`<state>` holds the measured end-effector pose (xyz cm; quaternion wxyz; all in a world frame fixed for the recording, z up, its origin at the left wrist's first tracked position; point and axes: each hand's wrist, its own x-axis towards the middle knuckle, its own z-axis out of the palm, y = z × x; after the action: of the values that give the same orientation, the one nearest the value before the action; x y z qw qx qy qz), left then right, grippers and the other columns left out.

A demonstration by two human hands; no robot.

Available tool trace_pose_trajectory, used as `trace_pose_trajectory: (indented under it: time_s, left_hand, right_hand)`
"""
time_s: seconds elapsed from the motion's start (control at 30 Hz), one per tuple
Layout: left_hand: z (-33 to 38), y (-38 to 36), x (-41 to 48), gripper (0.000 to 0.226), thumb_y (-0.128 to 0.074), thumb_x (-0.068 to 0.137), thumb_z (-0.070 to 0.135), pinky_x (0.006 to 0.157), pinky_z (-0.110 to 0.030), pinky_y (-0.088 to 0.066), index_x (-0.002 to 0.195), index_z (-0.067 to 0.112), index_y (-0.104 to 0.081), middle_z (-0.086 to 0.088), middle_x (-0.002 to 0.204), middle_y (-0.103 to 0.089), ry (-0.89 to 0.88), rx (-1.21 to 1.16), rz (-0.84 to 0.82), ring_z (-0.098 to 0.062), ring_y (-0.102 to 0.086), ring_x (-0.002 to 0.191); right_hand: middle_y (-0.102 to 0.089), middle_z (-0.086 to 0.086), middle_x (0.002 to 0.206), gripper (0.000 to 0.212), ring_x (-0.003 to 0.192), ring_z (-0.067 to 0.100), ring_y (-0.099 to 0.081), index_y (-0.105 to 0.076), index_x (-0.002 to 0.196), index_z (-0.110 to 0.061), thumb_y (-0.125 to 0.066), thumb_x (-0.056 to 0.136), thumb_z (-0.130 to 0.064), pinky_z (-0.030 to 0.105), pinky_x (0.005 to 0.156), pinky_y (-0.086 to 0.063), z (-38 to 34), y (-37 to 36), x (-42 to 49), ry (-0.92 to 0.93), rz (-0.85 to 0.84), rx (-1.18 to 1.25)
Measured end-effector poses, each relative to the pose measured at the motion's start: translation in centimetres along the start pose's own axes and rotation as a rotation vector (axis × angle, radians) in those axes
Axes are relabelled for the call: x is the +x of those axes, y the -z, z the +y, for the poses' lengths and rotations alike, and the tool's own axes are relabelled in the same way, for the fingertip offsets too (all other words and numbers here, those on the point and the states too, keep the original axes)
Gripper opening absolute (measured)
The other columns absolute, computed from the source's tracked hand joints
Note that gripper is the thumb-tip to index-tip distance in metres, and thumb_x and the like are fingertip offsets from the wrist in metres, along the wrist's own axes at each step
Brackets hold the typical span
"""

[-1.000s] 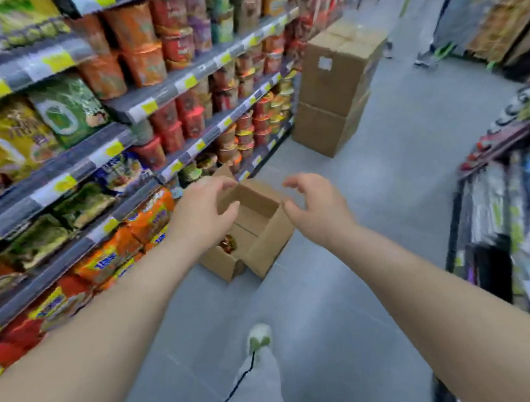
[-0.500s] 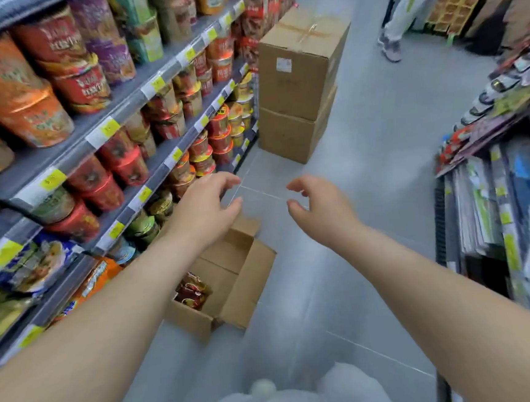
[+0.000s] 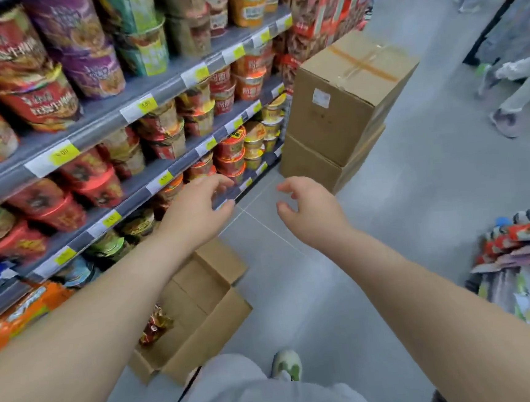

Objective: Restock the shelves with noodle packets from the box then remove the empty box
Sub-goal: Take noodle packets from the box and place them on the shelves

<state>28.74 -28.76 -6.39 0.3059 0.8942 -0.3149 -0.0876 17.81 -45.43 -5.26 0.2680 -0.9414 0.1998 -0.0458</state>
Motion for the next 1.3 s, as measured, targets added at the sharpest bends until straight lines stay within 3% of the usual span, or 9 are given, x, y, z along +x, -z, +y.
trace_pose_trajectory:
  time_s: [0.1, 0.27, 0.5, 0.7, 0.9, 1.07, 1.2, 1.3]
  left_hand:
    - [-0.1, -0.6, 3.9, 0.033, -0.059, 0.088, 0.026, 0.082, -0.024, -0.040, 0.121, 0.024, -0.058, 0.005, 0.116, -0.059, 0.050, 0.000, 0.027, -0.011, -0.054, 0.103]
    - [-1.7, -0.7, 9.5, 0.031, -0.060, 0.089, 0.024, 0.078, -0.020, -0.034, 0.120, 0.024, -0.058, 0.007, 0.113, -0.059, 0.133, 0.017, 0.085, -0.010, -0.053, 0.104]
    - [-6.2, 1.4, 18.2, 0.032, -0.062, 0.088, 0.025, 0.085, -0.024, -0.039, 0.119, 0.023, -0.059, 0.003, 0.116, -0.059, 0.238, 0.028, 0.154, -0.015, -0.054, 0.108]
    - [-10.2, 3.9, 19.1, 0.034, -0.061, 0.088, 0.025, 0.086, -0.029, -0.044, 0.121, 0.023, -0.058, 0.002, 0.115, -0.059, 0.431, 0.055, 0.228, -0.016, -0.055, 0.106]
    - [-13.4, 4.9, 15.4, 0.032, -0.065, 0.086, 0.020, 0.083, -0.020, -0.037, 0.118, 0.018, -0.061, 0.002, 0.114, -0.062, 0.786, 0.016, 0.421, -0.016, -0.057, 0.103]
    - [-12.5, 4.3, 10.7, 0.032, -0.065, 0.083, 0.016, 0.086, -0.033, -0.046, 0.115, 0.016, -0.062, -0.003, 0.107, -0.063, 1.120, 0.003, 0.642, -0.025, -0.058, 0.102]
    - [-10.8, 2.0, 7.0, 0.031, -0.064, 0.085, 0.015, 0.081, -0.019, -0.038, 0.116, 0.016, -0.061, 0.001, 0.108, -0.061, 1.344, -0.032, 0.778, -0.016, -0.055, 0.092]
    - [-9.5, -0.2, 4.2, 0.030, -0.062, 0.085, 0.021, 0.084, -0.030, -0.047, 0.115, 0.020, -0.060, 0.001, 0.107, -0.063, 1.488, -0.059, 0.857, -0.021, -0.060, 0.093]
  right_hand:
    - [-0.058, 0.003, 0.123, 0.033, 0.111, 0.018, -0.053, -0.057, 0.123, -0.014, -0.053, 0.091, -0.020, 0.023, 0.085, -0.038, 1.0, 0.7, 5.3, 0.058, -0.053, 0.007]
    - [-0.062, 0.009, 0.111, 0.025, 0.103, 0.024, -0.055, -0.060, 0.112, -0.008, -0.053, 0.090, -0.018, 0.038, 0.085, -0.047, 0.9, 0.6, 12.6, 0.141, -0.118, 0.015]
    - [-0.063, 0.005, 0.107, 0.025, 0.099, 0.022, -0.056, -0.062, 0.112, -0.009, -0.055, 0.089, -0.017, 0.035, 0.082, -0.047, -1.7, -1.1, 24.5, 0.302, -0.184, 0.008]
    - [-0.061, 0.005, 0.121, 0.035, 0.109, 0.021, -0.057, -0.058, 0.124, -0.014, -0.055, 0.090, -0.020, 0.028, 0.087, -0.043, -5.4, -4.5, 31.1, 0.477, -0.348, 0.001]
    - [-0.057, 0.003, 0.127, 0.035, 0.113, 0.022, -0.054, -0.057, 0.124, -0.017, -0.054, 0.089, -0.022, 0.032, 0.094, -0.044, -11.3, -10.2, 35.3, 0.781, -0.615, -0.072]
    - [-0.059, 0.006, 0.122, 0.032, 0.111, 0.025, -0.055, -0.058, 0.121, -0.017, -0.053, 0.089, -0.021, 0.035, 0.090, -0.045, -15.5, -14.0, 34.9, 1.071, -0.791, -0.118]
    - [-0.059, 0.007, 0.118, 0.032, 0.110, 0.026, -0.055, -0.060, 0.118, -0.014, -0.055, 0.087, -0.020, 0.035, 0.091, -0.044, -17.1, -17.2, 32.9, 1.236, -0.954, -0.132]
    - [-0.061, 0.005, 0.116, 0.030, 0.108, 0.023, -0.057, -0.062, 0.115, -0.016, -0.058, 0.086, -0.019, 0.033, 0.090, -0.045, -17.7, -19.8, 30.7, 1.319, -1.076, -0.154]
